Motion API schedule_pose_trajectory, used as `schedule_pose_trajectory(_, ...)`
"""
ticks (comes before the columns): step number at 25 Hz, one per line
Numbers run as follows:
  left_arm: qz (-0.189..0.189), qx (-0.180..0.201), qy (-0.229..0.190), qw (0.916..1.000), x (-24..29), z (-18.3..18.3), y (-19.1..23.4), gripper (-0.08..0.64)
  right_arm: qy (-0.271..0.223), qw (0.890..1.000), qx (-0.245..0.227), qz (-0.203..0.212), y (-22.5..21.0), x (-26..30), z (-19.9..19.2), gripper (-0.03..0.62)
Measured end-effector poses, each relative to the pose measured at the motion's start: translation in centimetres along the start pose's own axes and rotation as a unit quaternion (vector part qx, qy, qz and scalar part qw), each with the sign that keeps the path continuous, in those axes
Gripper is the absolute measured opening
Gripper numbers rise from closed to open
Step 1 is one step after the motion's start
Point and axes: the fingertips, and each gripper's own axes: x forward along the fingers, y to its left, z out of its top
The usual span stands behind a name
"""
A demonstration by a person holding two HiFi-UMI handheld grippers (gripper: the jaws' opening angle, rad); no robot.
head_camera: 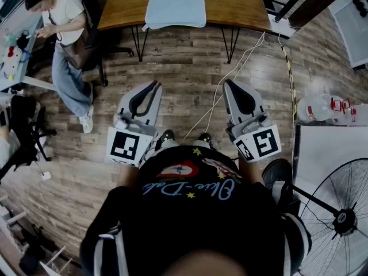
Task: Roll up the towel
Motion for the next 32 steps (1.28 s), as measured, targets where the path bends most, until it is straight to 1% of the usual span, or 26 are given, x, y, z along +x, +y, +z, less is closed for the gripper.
schedule_pose_trajectory(6,0.002,0.003,0.002,1.0000,0.8,0.1,-1.2,0.008,-0.003,1.000,0.002,0.004,-1.1,-0.8,-0.1,-0.001)
schedule_pose_trajectory(10,0.016,0.004,0.004,0.9999,1.4,0.1,-1.5,0.015,-0.009,1.000,-0.001,0.003,-2.2,-1.4,-0.1,0.000)
schedule_pose_trajectory(11,0.018,0.002,0.007,0.9998,1.7,0.0,-1.6,0.036,-0.007,1.000,-0.002,0.001,-2.6,-1.6,-0.2,0.002)
schedule_pose_trajectory(12,0.019,0.001,0.010,0.9998,2.1,-0.1,-1.8,0.081,-0.003,1.000,-0.003,0.001,-3.0,-1.8,-0.3,0.002)
schedule_pose_trajectory(13,0.018,-0.001,0.012,0.9998,2.4,-0.3,-2.1,0.103,0.002,1.000,-0.002,0.003,-3.4,-2.0,-0.6,0.002)
schedule_pose_trajectory(16,0.021,-0.010,0.012,0.9997,3.5,-0.5,-2.9,0.109,0.014,1.000,-0.002,0.011,-4.5,-2.7,-1.0,0.002)
schedule_pose_trajectory(18,0.024,-0.015,0.013,0.9995,4.2,-0.6,-3.7,0.129,0.017,1.000,-0.002,0.012,-5.5,-3.5,-1.3,0.002)
schedule_pose_trajectory(23,0.039,-0.019,0.034,0.9985,5.0,-2.1,-5.1,0.146,0.024,1.000,0.003,0.016,-7.7,-4.7,-2.4,0.003)
schedule_pose_trajectory(28,0.056,-0.024,0.045,0.9971,6.2,-3.2,-3.8,0.147,0.023,0.999,0.010,0.022,-9.4,-3.9,-3.4,0.006)
schedule_pose_trajectory(31,0.056,-0.025,0.053,0.9967,7.5,-4.0,-2.5,0.147,0.031,0.999,0.011,0.026,-10.2,-2.3,-4.1,0.067)
schedule_pose_trajectory(32,0.054,-0.026,0.058,0.9965,8.0,-4.3,-1.8,0.147,0.034,0.999,0.011,0.024,-10.4,-1.6,-4.4,0.067)
